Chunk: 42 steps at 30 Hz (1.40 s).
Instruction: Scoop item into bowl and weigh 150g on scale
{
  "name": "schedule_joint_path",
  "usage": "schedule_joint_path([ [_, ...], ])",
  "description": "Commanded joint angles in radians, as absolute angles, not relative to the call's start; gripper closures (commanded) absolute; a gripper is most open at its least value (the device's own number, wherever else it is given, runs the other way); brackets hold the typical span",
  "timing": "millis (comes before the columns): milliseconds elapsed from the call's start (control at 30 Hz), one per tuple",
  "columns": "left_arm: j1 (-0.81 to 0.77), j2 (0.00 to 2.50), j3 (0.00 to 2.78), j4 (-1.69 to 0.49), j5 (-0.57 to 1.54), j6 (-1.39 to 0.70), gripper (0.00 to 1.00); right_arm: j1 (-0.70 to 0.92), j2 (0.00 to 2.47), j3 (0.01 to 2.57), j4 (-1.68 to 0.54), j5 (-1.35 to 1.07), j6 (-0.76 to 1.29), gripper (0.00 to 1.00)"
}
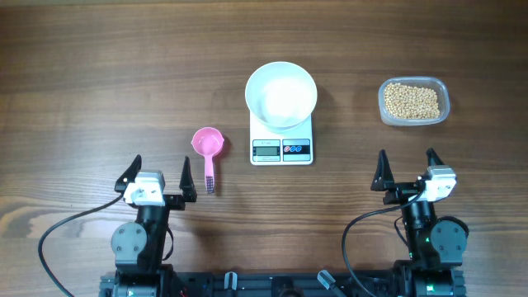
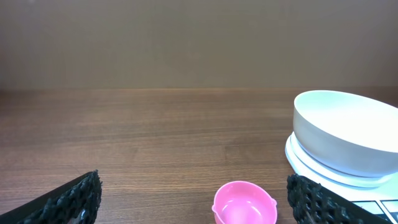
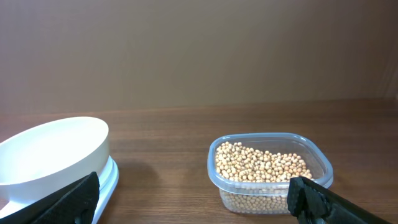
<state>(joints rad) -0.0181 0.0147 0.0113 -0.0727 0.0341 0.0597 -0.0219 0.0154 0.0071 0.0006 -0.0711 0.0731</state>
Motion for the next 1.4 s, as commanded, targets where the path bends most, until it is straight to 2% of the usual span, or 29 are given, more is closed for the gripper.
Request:
schedule_joint_path([
  [0,-0.011,0.016,0.006,-0.076,0.025,0.075,0.00,-0.017,0.014,0.005,0.002,-0.077,0.059,0.00],
  [833,-0.011,0.016,0.006,-0.044,0.012,0.095,0.00,-0.017,0.014,0.005,0.002,-0.076,0.059,0.00],
  [900,-0.011,0.016,0.006,-0.018,0.129,0.037,0.00,-0.017,0.014,0.005,0.002,-0.076,0.059,0.00],
  [967,-0.011,0.016,0.006,0.012,0.381,-0.048,0.00,-0.017,0.014,0.005,0.002,-0.076,0.059,0.00],
  [1067,-0.011,0.016,0.006,0.076,0.612,-0.060,0.00,-0.017,0.014,0.005,0.002,-0.077,0.059,0.00],
  [1133,-0.011,0.016,0.006,0.142,0.631,-0.061,0.00,-0.017,0.014,0.005,0.002,-0.076,0.059,0.00],
  [1267,-0.009,0.016,0.014,0.472,0.660,-0.079,0.00,-0.017,0.014,0.005,0.002,-0.076,0.059,0.00],
  [1367,-0.004,0.019,0.088,0.469,0.615,-0.094,0.00,-0.017,0.014,0.005,0.002,-0.077,0.059,0.00],
])
